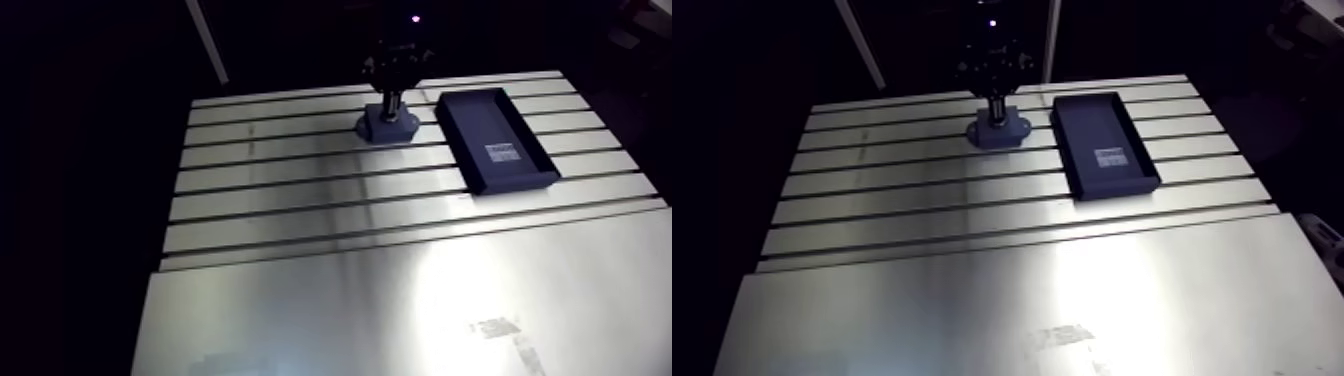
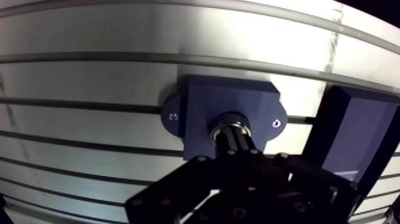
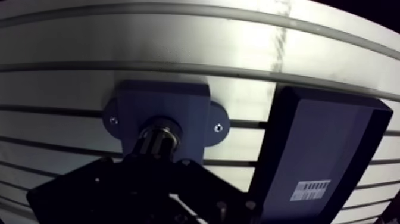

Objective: Pick up the bearing and press it into the housing until flush.

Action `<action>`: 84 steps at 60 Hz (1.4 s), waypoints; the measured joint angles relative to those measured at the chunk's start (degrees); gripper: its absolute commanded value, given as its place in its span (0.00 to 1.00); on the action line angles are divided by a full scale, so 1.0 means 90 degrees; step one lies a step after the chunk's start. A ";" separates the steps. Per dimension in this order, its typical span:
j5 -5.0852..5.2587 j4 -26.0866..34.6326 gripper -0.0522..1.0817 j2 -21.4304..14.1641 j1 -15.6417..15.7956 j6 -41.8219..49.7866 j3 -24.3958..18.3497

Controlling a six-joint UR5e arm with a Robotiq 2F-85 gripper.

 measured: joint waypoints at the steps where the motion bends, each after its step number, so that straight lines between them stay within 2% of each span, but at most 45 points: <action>1: 0.0000 0.0000 1.00 0.0000 -0.0001 0.0000 0.0000; 84: -0.0003 0.0002 1.00 0.0034 0.0036 -0.0011 -0.0031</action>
